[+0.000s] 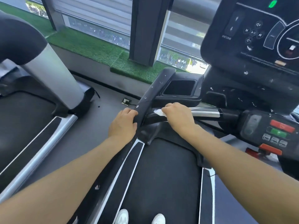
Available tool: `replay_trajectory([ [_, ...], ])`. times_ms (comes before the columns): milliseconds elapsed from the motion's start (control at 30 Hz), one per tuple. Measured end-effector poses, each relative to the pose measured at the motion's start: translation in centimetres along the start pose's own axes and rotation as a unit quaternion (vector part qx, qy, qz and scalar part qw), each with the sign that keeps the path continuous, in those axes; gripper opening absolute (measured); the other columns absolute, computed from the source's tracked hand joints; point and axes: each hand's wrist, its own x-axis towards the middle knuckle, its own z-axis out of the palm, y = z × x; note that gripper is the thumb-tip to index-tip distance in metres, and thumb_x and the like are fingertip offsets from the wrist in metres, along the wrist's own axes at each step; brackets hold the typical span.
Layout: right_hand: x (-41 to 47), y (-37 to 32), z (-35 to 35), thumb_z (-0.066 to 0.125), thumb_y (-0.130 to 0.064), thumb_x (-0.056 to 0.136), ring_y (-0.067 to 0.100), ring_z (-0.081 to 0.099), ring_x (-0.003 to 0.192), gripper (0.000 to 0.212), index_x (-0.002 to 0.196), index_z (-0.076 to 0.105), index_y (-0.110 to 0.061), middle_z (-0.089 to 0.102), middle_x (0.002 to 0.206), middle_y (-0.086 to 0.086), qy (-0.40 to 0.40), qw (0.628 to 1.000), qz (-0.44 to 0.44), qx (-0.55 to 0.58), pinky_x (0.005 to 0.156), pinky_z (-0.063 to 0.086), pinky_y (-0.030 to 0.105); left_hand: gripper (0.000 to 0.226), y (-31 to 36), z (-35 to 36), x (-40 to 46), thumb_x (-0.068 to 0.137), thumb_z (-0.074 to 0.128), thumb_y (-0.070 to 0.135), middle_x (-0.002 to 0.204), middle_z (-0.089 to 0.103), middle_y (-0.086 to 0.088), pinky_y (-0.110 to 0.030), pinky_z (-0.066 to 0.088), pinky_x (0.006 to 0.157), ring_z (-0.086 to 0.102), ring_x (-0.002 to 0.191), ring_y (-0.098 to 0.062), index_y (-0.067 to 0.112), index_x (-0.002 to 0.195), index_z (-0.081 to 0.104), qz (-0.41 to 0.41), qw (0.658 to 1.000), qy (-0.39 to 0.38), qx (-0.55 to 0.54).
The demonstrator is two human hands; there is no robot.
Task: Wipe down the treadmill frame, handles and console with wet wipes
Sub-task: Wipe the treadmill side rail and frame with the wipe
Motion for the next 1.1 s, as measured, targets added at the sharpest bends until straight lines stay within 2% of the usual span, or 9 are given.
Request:
replay_trajectory([
  [233,2.1,-3.2,1.3,0.049,0.005,0.081,0.028,0.058,0.094,0.023,0.095,0.063,-0.006,0.063,0.101,0.007,-0.003,0.999,-0.006,0.04,0.061,0.033,0.03,0.034,-1.0,0.3,-0.5,0.095,0.052,0.025,0.128,0.048,0.008,-0.027,0.04,0.075,0.047,0.115,-0.015,0.023,0.128,0.051,-0.004,1.0,0.006,0.009],
  [367,2.2,-5.1,2.2,0.081,0.009,0.029,0.024,0.052,0.04,0.035,0.044,0.054,-0.007,0.052,0.046,0.005,0.118,0.987,-0.05,0.102,0.043,0.022,0.017,0.03,-1.4,0.5,-0.9,0.096,0.05,0.027,0.126,0.05,0.008,-0.027,0.038,0.071,0.049,0.111,-0.015,0.022,0.126,0.053,-0.003,1.0,0.005,0.021],
  [433,1.9,-5.1,3.2,0.083,0.004,0.022,0.02,0.049,0.037,0.039,0.039,0.052,-0.013,0.047,0.041,0.0,0.138,0.984,-0.067,0.094,0.041,0.018,0.016,0.03,-1.6,0.5,-1.1,0.096,0.049,0.028,0.125,0.05,0.007,-0.028,0.039,0.07,0.05,0.109,-0.015,0.022,0.125,0.053,0.0,1.0,0.002,0.024],
  [700,-0.1,-5.1,6.6,0.075,0.007,0.053,0.019,0.064,0.073,0.025,0.068,0.069,-0.012,0.066,0.079,-0.001,0.102,0.979,-0.117,0.129,0.045,0.046,0.024,0.028,-1.2,0.5,-1.3,0.097,0.049,0.027,0.123,0.052,0.001,-0.027,0.038,0.07,0.056,0.099,-0.021,0.016,0.123,0.055,0.006,1.0,-0.002,0.022],
  [800,-0.9,-5.0,6.9,0.056,0.007,0.074,0.026,0.061,0.097,0.037,0.101,0.07,-0.014,0.066,0.106,0.0,0.021,0.981,-0.066,0.179,0.07,0.047,0.03,0.028,-1.1,0.4,-1.2,0.097,0.049,0.026,0.121,0.052,0.0,-0.028,0.039,0.073,0.056,0.099,-0.023,0.016,0.123,0.055,0.003,1.0,-0.007,0.02],
  [900,-1.8,-4.8,6.8,0.051,0.006,0.079,0.029,0.059,0.098,0.038,0.106,0.07,-0.014,0.067,0.104,0.006,-0.008,0.96,0.032,0.28,0.072,0.043,0.029,0.028,-1.1,0.3,-1.3,0.097,0.048,0.026,0.12,0.052,0.0,-0.029,0.037,0.073,0.055,0.098,-0.023,0.015,0.123,0.055,-0.001,1.0,-0.01,0.018],
  [967,-1.9,-4.6,7.8,0.052,0.005,0.079,0.026,0.061,0.096,0.035,0.102,0.073,-0.011,0.07,0.1,0.007,-0.004,0.9,0.161,0.404,0.075,0.045,0.027,0.027,-1.0,0.3,-1.4,0.098,0.048,0.025,0.119,0.052,-0.001,-0.029,0.036,0.072,0.054,0.097,-0.024,0.015,0.122,0.055,-0.001,1.0,-0.008,0.016],
  [1000,-2.0,-4.8,8.4,0.054,0.005,0.079,0.024,0.062,0.095,0.034,0.101,0.073,-0.011,0.071,0.101,0.008,0.008,0.833,0.249,0.495,0.078,0.048,0.027,0.027,-1.0,0.2,-1.4,0.098,0.048,0.024,0.119,0.052,-0.001,-0.029,0.036,0.072,0.055,0.097,-0.024,0.015,0.121,0.055,0.0,1.0,-0.009,0.016],
  [1100,-0.8,-6.5,8.2,0.058,0.01,0.082,0.022,0.061,0.091,0.031,0.109,0.067,-0.003,0.067,0.1,0.008,-0.002,0.515,0.411,0.752,0.084,0.052,0.032,0.026,-1.0,0.2,-1.2,0.097,0.049,0.024,0.119,0.052,-0.002,-0.028,0.035,0.073,0.054,0.097,-0.025,0.015,0.121,0.055,-0.002,1.0,-0.012,0.012],
])
